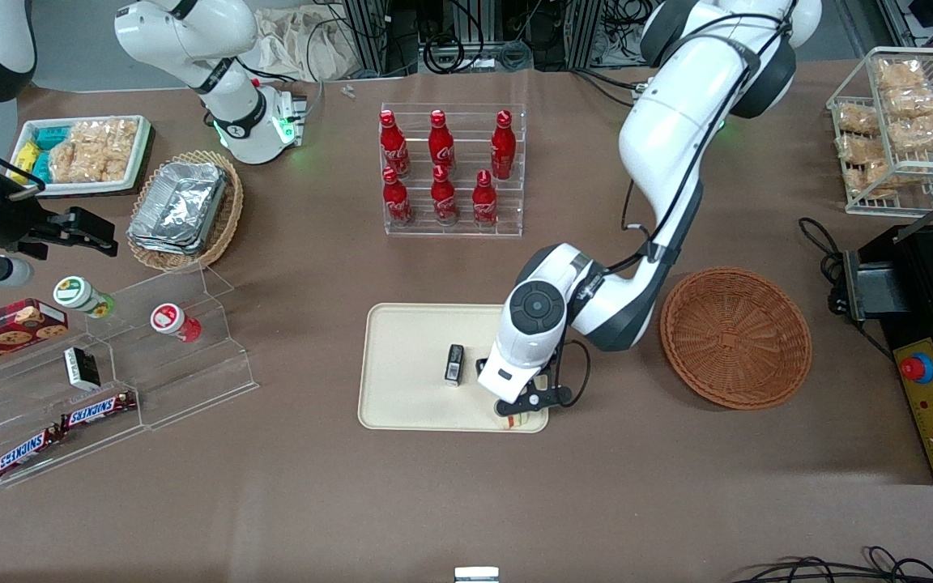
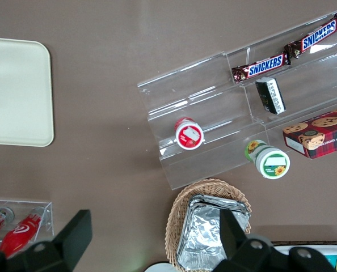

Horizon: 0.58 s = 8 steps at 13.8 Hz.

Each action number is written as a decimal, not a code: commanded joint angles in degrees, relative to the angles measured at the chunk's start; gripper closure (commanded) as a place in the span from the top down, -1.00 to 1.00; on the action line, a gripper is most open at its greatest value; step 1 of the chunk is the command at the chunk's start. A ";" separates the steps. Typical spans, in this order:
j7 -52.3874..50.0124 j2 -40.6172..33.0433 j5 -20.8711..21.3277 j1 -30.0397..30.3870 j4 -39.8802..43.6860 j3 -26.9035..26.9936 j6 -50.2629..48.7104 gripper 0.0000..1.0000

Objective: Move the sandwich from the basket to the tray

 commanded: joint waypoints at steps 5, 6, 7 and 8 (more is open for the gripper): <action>9.16 -29.70 -1.76 9.44 -25.69 0.55 -8.04 1.00; 12.14 -33.57 -1.85 11.11 -28.86 0.55 -7.95 1.00; 15.56 -37.17 -2.64 12.52 -31.68 0.55 -8.03 1.00; 19.33 -40.78 -3.60 14.01 -34.58 0.73 -8.12 1.00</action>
